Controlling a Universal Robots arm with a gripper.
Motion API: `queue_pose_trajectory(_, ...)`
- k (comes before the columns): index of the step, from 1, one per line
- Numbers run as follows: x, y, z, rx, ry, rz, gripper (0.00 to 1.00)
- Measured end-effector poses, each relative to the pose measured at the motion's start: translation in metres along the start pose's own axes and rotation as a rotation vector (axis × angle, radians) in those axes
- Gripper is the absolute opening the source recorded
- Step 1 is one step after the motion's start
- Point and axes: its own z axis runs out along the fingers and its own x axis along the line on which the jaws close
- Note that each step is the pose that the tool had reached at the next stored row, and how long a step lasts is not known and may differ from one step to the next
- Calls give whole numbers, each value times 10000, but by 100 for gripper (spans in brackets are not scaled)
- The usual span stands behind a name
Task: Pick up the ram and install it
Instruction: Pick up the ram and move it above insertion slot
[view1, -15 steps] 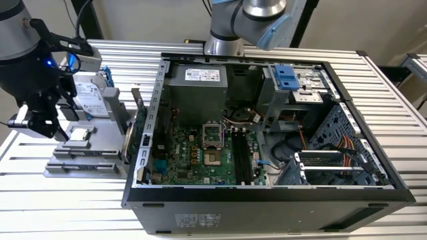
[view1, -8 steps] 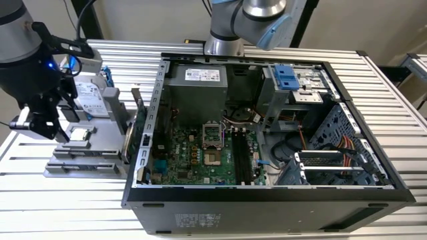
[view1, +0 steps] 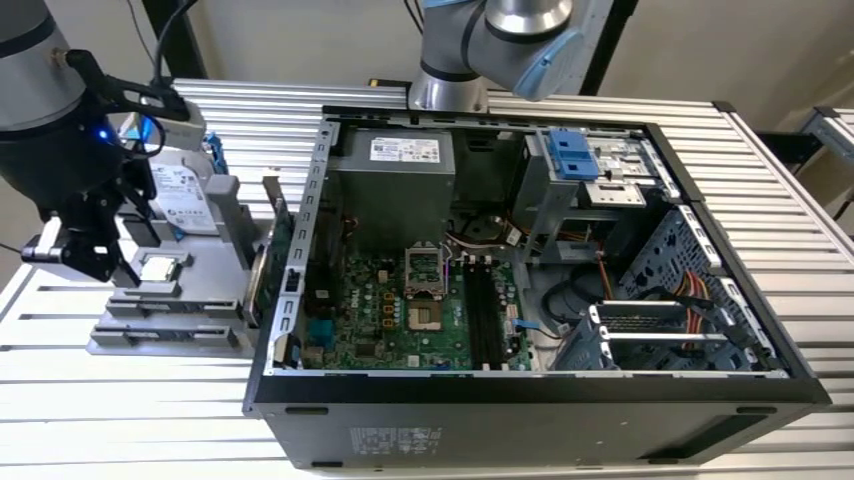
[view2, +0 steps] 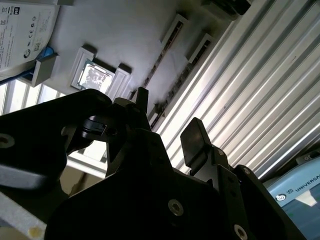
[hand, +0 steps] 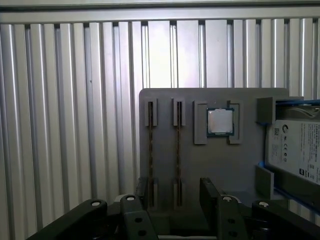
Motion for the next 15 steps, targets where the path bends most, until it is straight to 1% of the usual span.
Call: queue_pose_trajectory(15,13,-2,67,0,0,0,100)
